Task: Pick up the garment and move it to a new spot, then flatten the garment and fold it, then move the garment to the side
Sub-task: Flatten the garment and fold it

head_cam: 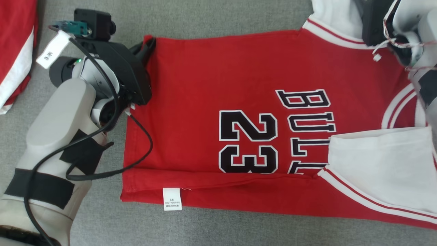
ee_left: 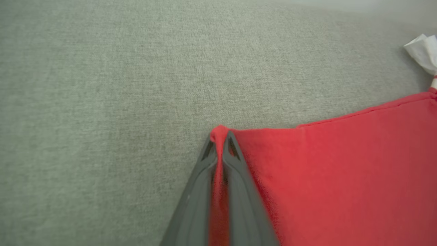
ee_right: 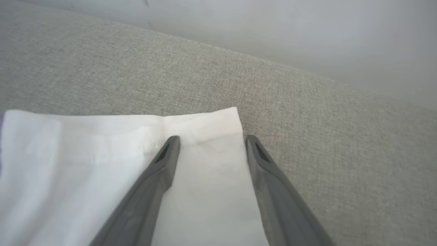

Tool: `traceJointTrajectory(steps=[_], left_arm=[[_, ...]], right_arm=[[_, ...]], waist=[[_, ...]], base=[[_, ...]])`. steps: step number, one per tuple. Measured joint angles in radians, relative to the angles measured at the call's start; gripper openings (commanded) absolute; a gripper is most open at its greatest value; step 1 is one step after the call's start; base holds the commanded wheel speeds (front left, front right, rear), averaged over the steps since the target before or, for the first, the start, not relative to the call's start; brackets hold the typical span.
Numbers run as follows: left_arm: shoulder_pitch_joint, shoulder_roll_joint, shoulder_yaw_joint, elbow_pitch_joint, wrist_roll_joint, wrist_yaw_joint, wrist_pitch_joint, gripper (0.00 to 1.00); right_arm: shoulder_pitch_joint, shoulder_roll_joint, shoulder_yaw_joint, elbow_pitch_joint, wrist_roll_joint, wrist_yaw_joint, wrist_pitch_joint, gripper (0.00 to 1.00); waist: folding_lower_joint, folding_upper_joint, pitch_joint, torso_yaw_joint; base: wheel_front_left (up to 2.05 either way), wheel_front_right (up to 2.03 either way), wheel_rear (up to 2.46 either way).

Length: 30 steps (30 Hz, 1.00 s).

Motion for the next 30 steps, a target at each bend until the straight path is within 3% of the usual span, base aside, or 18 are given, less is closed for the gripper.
traceJointTrajectory(steps=[1,2,3,4,15,30], left_arm=[[0.000,0.000,0.000,0.000,0.000,0.000,0.000,0.00],[-0.005,0.001,-0.003,0.000,-0.009,0.000,-0.003,0.00],[-0.009,0.003,-0.006,-0.001,-0.015,0.000,-0.010,0.00],[-0.010,0.004,-0.007,0.000,-0.019,0.000,-0.017,0.00],[-0.024,0.030,-0.028,0.042,-0.062,-0.001,-0.067,0.00],[0.014,0.081,-0.067,0.099,-0.110,0.000,-0.152,0.00]], right_arm=[[0.000,0.000,0.000,0.000,0.000,0.000,0.000,0.98],[-0.014,-0.001,0.007,0.007,-0.010,0.000,0.000,0.42],[-0.025,-0.001,0.012,0.013,-0.014,0.000,0.000,0.18],[-0.035,-0.001,0.019,0.018,-0.019,0.003,-0.003,0.00],[-0.055,0.015,0.027,0.073,-0.023,0.035,-0.092,0.00],[-0.003,0.015,-0.002,0.098,0.007,0.078,-0.382,0.00]], waist=[[0.0000,0.0000,0.000,0.000],[-0.0001,0.0000,0.007,0.003],[-0.0002,-0.0001,0.013,0.005],[-0.0001,-0.0001,0.019,0.006],[0.0000,0.0000,0.015,-0.006],[0.0000,0.0000,-0.090,-0.062]], base=[[0.00,0.00,0.00],[0.00,0.00,0.00],[0.00,0.00,0.00],[0.00,0.00,0.00],[0.00,0.00,0.00],[0.00,0.00,0.00]])
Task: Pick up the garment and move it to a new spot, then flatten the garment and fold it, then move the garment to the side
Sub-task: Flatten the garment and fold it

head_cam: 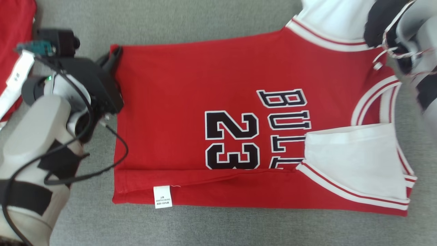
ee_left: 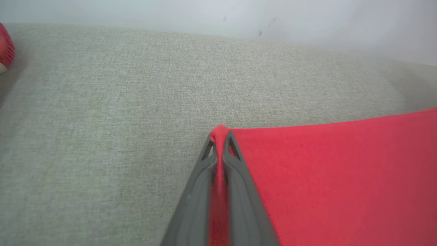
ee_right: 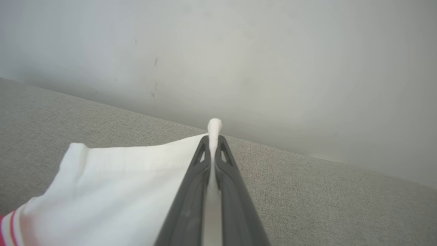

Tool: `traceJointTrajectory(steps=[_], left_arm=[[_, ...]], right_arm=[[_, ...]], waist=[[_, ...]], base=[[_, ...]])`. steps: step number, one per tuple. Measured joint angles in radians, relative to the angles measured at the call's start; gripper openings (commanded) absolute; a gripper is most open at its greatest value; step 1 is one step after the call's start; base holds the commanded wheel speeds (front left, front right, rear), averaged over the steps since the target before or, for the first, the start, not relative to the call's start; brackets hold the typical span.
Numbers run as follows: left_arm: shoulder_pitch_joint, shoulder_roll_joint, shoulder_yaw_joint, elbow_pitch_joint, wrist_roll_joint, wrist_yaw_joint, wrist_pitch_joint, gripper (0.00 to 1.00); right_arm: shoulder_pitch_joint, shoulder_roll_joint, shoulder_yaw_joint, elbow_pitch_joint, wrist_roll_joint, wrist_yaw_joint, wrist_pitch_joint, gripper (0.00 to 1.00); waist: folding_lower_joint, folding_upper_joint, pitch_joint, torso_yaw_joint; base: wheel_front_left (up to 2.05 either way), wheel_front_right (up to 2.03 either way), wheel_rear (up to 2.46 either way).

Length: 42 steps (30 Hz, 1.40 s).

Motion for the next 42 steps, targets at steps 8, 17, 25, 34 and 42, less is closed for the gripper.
traceJointTrajectory(steps=[8,17,25,34,42], left_arm=[[0.094,0.018,-0.036,0.003,-0.031,0.000,-0.052,0.00],[0.192,0.051,-0.065,-0.007,-0.052,0.000,-0.094,0.00],[0.290,0.063,-0.087,-0.028,-0.092,0.000,-0.132,0.00],[0.348,0.072,-0.108,-0.054,-0.093,0.000,-0.180,0.00],[0.376,0.076,-0.153,-0.057,-0.045,0.000,-0.210,0.00]], right_arm=[[0.132,0.032,0.010,-0.017,0.028,0.009,-0.138,0.00],[0.302,0.034,0.066,-0.112,0.080,0.009,-0.194,0.00],[0.482,-0.026,0.075,-0.193,0.176,0.009,-0.202,0.00],[0.598,-0.073,0.076,-0.283,0.254,0.010,-0.205,0.00],[0.635,-0.094,0.072,-0.347,0.297,0.010,-0.207,0.00]], waist=[[-0.0001,0.0000,-0.081,-0.028],[-0.0002,0.0000,-0.173,-0.057],[-0.0002,-0.0001,-0.255,-0.078],[-0.0001,-0.0001,-0.312,-0.101],[0.0000,0.0000,-0.332,-0.106]], base=[[0.00,0.00,0.00],[0.00,0.00,0.00],[0.00,0.00,0.00],[0.00,0.00,0.00],[0.00,0.00,0.00]])
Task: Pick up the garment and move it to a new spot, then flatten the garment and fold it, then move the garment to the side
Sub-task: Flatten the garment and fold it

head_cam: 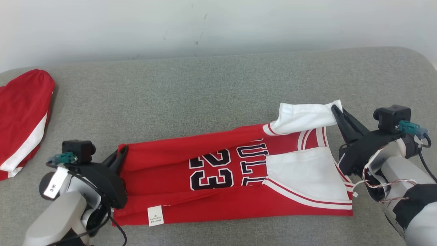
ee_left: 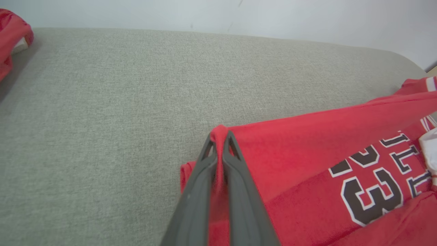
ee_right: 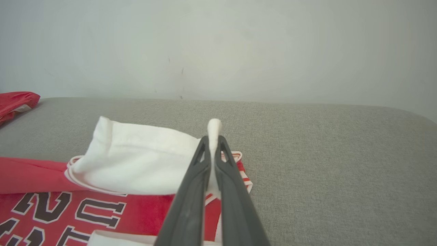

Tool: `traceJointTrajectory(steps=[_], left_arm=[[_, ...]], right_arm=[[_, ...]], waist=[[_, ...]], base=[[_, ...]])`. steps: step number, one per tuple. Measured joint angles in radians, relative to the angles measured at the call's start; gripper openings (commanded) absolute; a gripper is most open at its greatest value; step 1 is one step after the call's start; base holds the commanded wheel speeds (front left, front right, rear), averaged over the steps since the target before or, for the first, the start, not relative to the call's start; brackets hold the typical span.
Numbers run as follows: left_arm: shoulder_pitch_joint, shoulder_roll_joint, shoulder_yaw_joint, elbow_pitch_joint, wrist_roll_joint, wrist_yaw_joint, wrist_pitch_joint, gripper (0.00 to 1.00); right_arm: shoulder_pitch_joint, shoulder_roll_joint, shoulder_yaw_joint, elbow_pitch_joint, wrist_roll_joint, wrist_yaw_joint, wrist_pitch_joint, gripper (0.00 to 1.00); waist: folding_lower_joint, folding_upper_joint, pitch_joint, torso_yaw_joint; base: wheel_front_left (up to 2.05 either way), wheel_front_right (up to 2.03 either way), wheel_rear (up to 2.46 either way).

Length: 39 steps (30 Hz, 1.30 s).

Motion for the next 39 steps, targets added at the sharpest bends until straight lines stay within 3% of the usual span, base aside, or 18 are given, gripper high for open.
traceJointTrajectory(steps=[14,15,16,17,18,39], left_arm=[[0.087,-0.026,-0.018,-0.027,0.015,0.009,-0.063,0.00],[0.089,-0.026,-0.019,-0.027,0.016,0.010,-0.064,0.06],[0.091,-0.026,-0.018,-0.028,0.016,0.011,-0.073,0.32],[0.091,-0.028,-0.012,-0.029,0.015,0.016,-0.079,0.82],[0.091,-0.028,-0.012,-0.030,0.016,0.023,-0.080,1.00],[0.246,-0.023,0.034,-0.135,0.009,0.099,-0.115,1.00]], right_arm=[[0.135,-0.027,-0.026,-0.078,0.042,0.000,0.000,0.00],[0.141,-0.027,-0.026,-0.082,0.042,0.000,0.000,0.00],[0.147,-0.026,-0.026,-0.088,0.043,0.000,0.000,0.00],[0.152,-0.026,-0.027,-0.094,0.045,0.000,0.000,0.00],[0.156,-0.026,-0.027,-0.099,0.051,0.000,0.000,0.00],[0.306,-0.048,-0.014,-0.133,0.054,0.000,0.000,0.00]], waist=[[0.0000,0.0001,-0.026,0.007],[0.0000,0.0001,-0.026,0.007],[0.0000,0.0001,-0.027,0.007],[0.0000,0.0001,-0.027,0.007],[0.0000,0.0001,-0.028,0.008],[-0.0001,0.0001,-0.099,0.031]], base=[[0.00,0.00,0.00],[0.00,0.00,0.00],[0.00,0.00,0.00],[0.00,0.00,0.00],[0.00,0.00,0.00],[0.00,0.00,0.00]])
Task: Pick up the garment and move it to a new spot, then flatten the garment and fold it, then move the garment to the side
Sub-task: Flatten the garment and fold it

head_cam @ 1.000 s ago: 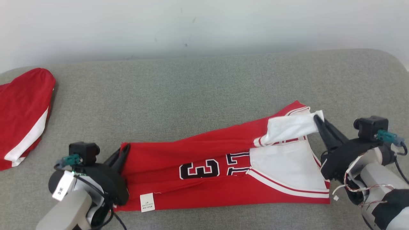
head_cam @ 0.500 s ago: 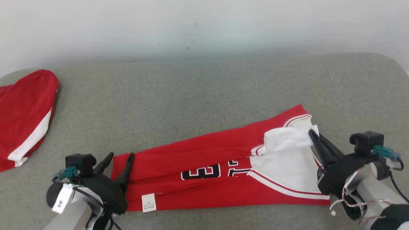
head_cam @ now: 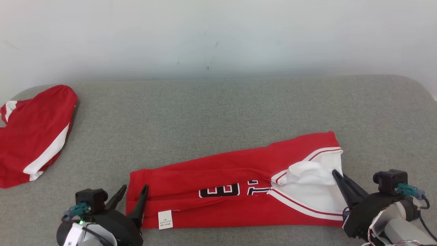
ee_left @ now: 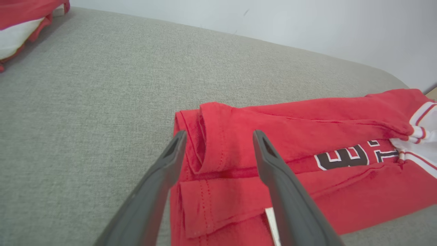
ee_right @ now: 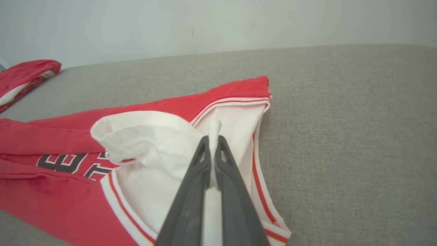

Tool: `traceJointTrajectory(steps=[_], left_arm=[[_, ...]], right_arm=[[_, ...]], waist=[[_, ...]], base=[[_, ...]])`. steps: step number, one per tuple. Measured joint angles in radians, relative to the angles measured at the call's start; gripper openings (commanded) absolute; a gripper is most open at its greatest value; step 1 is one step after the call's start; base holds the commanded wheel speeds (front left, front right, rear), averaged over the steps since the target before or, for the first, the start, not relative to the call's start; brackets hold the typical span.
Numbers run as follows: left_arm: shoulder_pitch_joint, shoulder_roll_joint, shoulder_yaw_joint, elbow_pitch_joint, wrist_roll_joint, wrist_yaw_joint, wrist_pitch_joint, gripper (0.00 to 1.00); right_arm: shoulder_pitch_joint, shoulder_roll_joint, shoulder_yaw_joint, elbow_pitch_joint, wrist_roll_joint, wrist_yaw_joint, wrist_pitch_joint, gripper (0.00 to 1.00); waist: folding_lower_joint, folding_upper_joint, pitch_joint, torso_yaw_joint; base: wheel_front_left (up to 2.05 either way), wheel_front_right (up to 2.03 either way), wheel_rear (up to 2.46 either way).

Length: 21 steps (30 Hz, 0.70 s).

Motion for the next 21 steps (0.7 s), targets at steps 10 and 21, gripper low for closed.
traceJointTrajectory(steps=[10,21], left_arm=[[0.057,0.010,0.044,-0.083,0.000,0.044,-0.003,1.00],[0.189,0.039,0.106,-0.180,0.000,0.099,-0.003,1.00]], right_arm=[[0.031,-0.008,-0.012,0.030,-0.038,-0.002,0.000,1.00],[0.120,-0.013,-0.094,-0.023,-0.023,-0.039,0.000,1.00]], waist=[[0.0001,0.0000,-0.024,0.015],[0.0001,0.0000,-0.073,0.020]], base=[[0.00,0.00,0.00],[0.00,0.00,0.00]])
